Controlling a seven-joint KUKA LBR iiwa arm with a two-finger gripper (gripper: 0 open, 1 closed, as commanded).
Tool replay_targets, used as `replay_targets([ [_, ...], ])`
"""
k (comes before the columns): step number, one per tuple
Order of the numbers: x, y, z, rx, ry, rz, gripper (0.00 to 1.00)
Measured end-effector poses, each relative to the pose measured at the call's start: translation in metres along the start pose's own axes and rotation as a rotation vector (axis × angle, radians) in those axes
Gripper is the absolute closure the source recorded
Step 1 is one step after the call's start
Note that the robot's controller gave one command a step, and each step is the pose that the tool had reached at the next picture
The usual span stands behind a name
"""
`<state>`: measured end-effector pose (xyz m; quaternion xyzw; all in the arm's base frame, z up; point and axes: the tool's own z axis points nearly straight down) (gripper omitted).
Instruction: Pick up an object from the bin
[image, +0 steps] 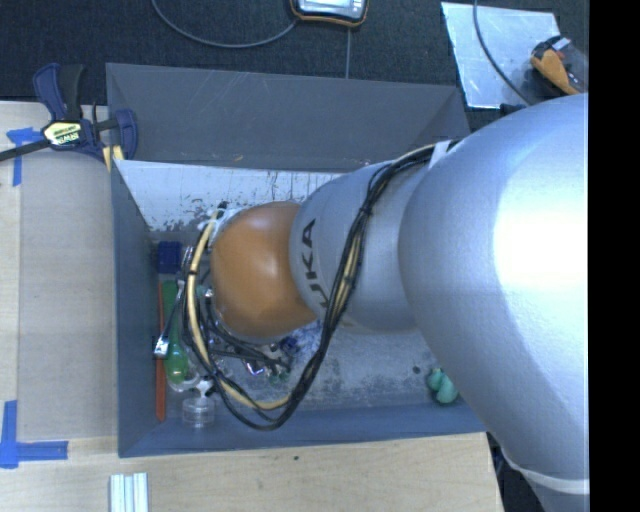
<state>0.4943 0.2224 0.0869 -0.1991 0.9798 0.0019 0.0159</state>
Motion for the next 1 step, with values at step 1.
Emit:
replay_targets([
  [1,0.0139,-0.0116,0.0086,-0.006,-0.023,0.138,1.00],
])
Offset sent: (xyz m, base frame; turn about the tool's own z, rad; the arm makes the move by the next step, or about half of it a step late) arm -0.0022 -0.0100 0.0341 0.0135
